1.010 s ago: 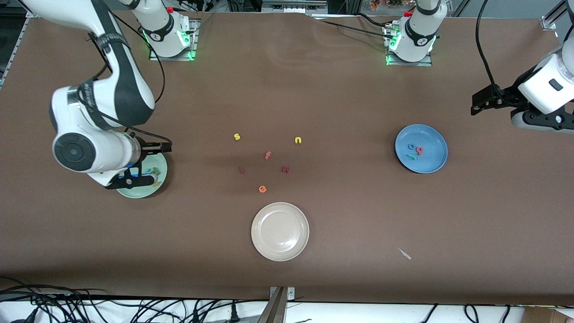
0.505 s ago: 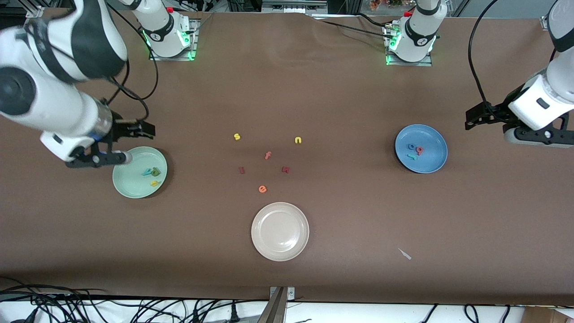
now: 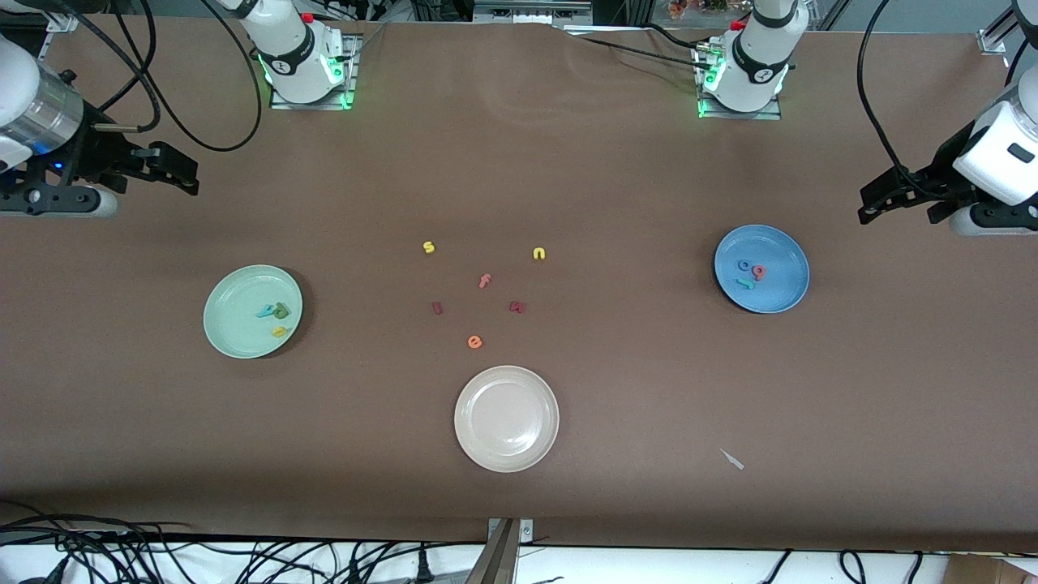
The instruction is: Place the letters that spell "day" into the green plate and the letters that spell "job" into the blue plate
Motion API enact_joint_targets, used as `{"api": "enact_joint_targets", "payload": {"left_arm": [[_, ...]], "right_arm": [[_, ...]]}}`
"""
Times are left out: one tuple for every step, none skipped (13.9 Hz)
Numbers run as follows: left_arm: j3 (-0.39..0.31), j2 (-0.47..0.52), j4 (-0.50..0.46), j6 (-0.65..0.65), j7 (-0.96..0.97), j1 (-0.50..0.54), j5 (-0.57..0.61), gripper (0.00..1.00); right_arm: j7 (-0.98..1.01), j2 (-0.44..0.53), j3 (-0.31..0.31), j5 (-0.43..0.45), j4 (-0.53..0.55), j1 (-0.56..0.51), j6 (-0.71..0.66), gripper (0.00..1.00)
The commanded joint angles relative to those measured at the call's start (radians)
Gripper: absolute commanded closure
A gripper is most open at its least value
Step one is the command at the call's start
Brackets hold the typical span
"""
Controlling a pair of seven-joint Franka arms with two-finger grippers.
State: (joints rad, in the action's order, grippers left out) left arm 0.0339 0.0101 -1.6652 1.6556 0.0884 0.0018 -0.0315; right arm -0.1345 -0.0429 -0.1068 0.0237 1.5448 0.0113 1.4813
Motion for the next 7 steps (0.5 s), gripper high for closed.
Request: {"api": "enact_joint_targets", "payload": {"left_arm": [[-0.003, 0.027, -0.021, 0.009, 0.019, 0.000, -0.031, 0.00], [-0.009, 0.025, -0.019, 0.010, 0.014, -0.003, -0.031, 0.00], [-0.009, 0.027, -0.024, 0.009, 0.017, -0.006, -0.030, 0.00], [-0.005, 0.030, -0.024, 0.010, 0.016, -0.008, -0.030, 0.00], [-0.003, 0.028, -0.022, 0.010, 0.014, -0.009, -0.028, 0.00], [-0.003, 0.031, -0.022, 0.009, 0.011, -0.009, -0.030, 0.00], [-0.005, 0.030, -0.022, 0.009, 0.002, -0.008, -0.030, 0.00]], "right_arm": [[0.050, 0.028, -0.008, -0.022, 0.043, -0.031, 0.013, 0.00], [0.105, 0.031, -0.007, -0.022, 0.047, -0.034, 0.022, 0.00], [0.139, 0.031, -0.007, -0.022, 0.049, -0.039, 0.036, 0.00], [0.144, 0.031, -0.005, -0.021, 0.052, -0.043, 0.051, 0.00], [0.144, 0.031, -0.005, -0.015, 0.054, -0.047, 0.053, 0.00], [0.144, 0.031, -0.005, -0.013, 0.057, -0.057, 0.057, 0.00], [0.138, 0.032, -0.005, -0.011, 0.064, -0.059, 0.071, 0.00]]}}
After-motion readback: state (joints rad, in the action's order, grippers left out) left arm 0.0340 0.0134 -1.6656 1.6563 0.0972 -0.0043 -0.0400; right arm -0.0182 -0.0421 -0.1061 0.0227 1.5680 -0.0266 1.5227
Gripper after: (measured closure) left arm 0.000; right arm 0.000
